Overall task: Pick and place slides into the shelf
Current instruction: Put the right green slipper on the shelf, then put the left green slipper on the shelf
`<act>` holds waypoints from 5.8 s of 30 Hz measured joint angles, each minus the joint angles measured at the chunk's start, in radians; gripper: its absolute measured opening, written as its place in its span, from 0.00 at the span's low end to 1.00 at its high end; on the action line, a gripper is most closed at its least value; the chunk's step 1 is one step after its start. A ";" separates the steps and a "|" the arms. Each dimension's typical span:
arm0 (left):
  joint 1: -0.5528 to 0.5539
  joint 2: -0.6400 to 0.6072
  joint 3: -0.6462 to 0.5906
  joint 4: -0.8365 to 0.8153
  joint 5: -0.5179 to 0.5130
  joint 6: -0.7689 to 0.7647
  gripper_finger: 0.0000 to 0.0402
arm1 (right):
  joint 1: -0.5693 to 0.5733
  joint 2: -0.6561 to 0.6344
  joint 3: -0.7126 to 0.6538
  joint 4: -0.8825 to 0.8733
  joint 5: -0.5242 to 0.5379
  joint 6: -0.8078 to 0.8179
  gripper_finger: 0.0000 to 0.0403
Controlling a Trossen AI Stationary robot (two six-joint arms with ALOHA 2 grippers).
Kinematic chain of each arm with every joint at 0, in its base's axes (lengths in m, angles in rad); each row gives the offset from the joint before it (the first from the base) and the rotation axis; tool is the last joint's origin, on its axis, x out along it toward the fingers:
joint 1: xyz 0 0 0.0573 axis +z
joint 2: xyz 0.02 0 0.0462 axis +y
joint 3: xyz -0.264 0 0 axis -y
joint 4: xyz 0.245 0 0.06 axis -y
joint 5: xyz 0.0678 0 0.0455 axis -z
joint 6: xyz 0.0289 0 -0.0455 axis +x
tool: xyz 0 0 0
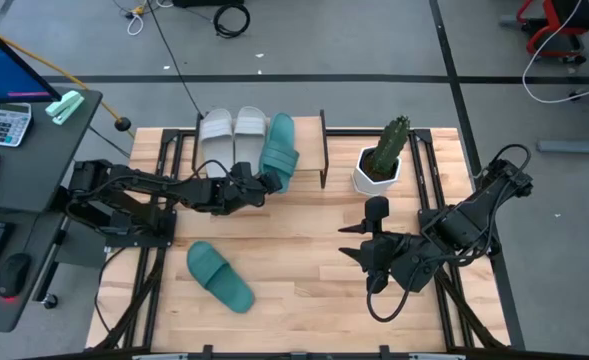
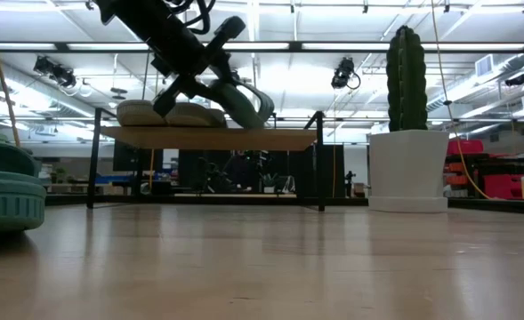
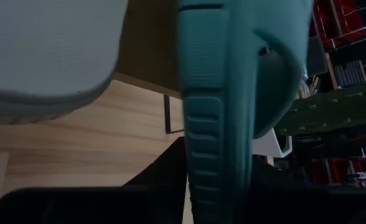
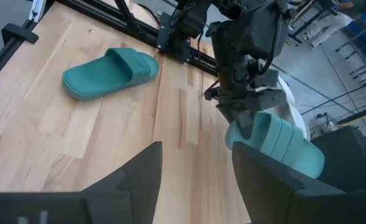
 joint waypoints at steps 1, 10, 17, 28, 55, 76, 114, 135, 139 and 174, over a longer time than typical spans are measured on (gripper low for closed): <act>0.000 0.000 0.000 0.002 0.001 0.001 0.25 | 0.000 0.000 0.000 0.000 0.000 0.000 0.50; 0.003 0.000 0.000 0.117 0.007 0.053 0.33 | 0.000 0.000 0.000 0.005 0.000 -0.001 0.50; 0.013 0.000 0.000 0.122 0.014 0.057 0.32 | 0.000 0.000 0.000 0.005 -0.001 -0.001 0.50; 0.012 0.001 0.000 0.051 0.015 0.034 0.36 | 0.000 0.000 0.000 0.005 -0.001 -0.002 0.50; 0.060 0.001 0.001 0.078 0.125 0.045 0.73 | 0.000 0.000 0.001 0.028 0.000 -0.007 0.50; 0.050 0.019 0.000 0.163 0.129 0.015 0.67 | 0.000 0.000 0.001 0.033 0.000 -0.008 0.50; 0.051 0.052 0.001 0.068 0.184 -0.064 0.68 | 0.000 0.000 0.001 0.044 0.000 -0.010 0.50; 0.056 0.049 0.001 0.107 0.308 -0.006 0.68 | 0.000 0.000 0.001 0.043 -0.001 -0.010 0.50; 0.056 0.049 0.001 0.074 0.321 -0.006 0.68 | 0.000 0.000 0.001 0.043 -0.001 -0.010 0.50; -0.041 -0.091 0.000 -0.177 0.166 0.020 0.64 | 0.000 0.000 0.001 0.039 -0.038 0.041 0.50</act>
